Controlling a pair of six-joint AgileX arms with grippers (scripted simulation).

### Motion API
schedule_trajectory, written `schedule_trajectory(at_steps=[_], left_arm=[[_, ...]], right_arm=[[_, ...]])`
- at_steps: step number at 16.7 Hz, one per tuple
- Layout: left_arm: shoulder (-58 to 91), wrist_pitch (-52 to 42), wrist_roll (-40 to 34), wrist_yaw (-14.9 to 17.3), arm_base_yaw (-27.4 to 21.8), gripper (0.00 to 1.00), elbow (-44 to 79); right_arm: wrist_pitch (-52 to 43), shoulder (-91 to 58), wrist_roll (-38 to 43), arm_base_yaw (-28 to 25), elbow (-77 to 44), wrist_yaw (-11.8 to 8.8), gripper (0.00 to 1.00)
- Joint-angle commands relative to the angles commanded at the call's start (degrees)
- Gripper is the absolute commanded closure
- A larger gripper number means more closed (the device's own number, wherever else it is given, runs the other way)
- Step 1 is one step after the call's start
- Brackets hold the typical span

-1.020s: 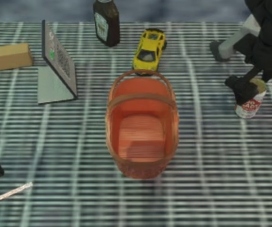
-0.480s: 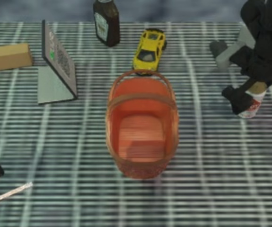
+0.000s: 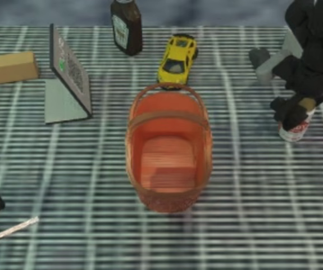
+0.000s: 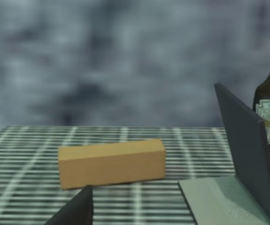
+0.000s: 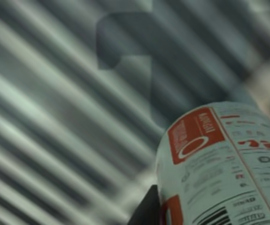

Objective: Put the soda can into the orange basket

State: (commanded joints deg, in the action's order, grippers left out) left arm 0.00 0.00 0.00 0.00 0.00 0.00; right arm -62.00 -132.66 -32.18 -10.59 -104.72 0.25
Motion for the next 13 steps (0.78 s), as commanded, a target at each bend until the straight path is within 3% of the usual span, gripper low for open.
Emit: schedule_trajectory(at_steps=[4, 13], left_arm=[[0.0, 0.0, 0.0, 0.0, 0.0, 0.0, 0.0], [0.0, 0.0, 0.0, 0.0, 0.0, 0.0, 0.0]], right_arm=[[0.0, 0.0, 0.0, 0.0, 0.0, 0.0, 0.98], [0.0, 0.1, 0.1, 0.2, 0.0, 0.0, 1.0]])
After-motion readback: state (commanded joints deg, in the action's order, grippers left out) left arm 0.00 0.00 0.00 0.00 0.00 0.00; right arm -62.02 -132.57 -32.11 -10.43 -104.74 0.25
